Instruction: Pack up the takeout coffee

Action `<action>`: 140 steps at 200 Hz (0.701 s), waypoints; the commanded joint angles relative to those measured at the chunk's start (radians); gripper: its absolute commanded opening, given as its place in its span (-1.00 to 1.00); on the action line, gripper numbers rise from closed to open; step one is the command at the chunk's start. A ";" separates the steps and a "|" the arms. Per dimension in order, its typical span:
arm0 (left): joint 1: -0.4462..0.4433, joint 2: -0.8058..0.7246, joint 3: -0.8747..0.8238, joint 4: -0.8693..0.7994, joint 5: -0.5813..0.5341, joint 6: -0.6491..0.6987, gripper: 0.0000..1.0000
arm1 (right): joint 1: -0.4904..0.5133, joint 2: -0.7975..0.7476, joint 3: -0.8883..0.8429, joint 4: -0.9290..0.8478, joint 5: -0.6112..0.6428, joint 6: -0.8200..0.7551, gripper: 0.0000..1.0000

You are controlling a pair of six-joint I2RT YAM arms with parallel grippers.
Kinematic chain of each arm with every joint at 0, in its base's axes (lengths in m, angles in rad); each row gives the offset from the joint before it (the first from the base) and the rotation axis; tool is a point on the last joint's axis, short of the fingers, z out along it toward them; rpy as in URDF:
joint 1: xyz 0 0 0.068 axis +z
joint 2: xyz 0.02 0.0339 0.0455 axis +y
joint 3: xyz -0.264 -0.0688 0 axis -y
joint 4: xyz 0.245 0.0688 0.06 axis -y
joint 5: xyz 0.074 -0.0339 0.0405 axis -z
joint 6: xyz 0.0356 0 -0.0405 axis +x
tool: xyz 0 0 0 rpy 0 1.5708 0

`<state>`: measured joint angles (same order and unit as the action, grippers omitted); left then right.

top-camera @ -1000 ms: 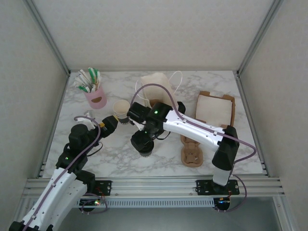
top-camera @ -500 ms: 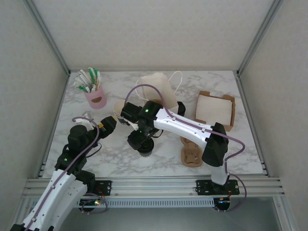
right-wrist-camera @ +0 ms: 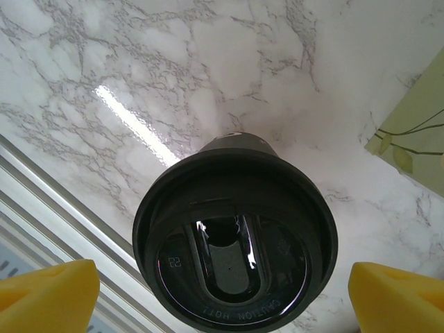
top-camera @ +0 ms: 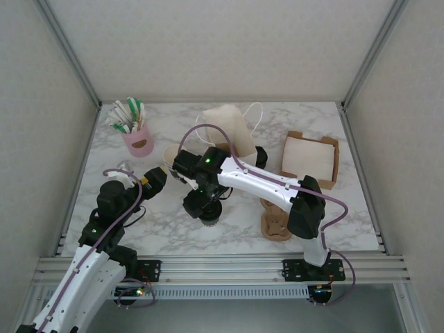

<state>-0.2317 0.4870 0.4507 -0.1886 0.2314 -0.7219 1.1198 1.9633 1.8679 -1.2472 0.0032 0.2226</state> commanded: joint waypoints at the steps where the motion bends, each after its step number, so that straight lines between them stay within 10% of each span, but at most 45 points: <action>1: 0.011 -0.004 0.014 0.003 -0.007 0.015 0.99 | 0.014 0.025 -0.011 -0.032 -0.016 -0.014 0.86; 140: 0.014 -0.002 0.013 0.015 0.003 0.007 0.99 | 0.024 0.043 -0.046 -0.043 -0.009 -0.003 0.73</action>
<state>-0.2310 0.4870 0.4507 -0.1883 0.2321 -0.7223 1.1320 1.9831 1.8313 -1.2549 -0.0196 0.2203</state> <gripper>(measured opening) 0.996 0.869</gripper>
